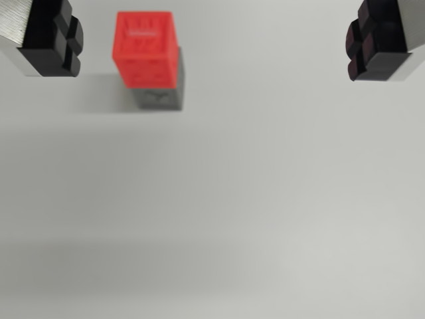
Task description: Destack cube
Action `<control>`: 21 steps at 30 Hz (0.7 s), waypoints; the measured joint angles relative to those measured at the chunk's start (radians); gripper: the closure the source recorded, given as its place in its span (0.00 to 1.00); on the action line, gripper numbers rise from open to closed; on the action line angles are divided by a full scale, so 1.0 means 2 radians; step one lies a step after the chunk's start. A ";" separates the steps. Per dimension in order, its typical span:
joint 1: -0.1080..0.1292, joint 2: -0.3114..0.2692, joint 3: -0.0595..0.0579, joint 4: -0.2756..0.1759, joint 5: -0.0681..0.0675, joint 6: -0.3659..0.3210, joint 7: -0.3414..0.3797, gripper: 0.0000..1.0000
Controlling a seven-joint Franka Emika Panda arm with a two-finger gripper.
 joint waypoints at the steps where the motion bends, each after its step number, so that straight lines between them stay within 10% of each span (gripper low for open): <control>1: 0.000 -0.002 0.000 -0.003 0.000 0.001 0.000 0.00; 21: -0.010 -0.064 -0.017 -0.117 0.000 0.064 -0.022 0.00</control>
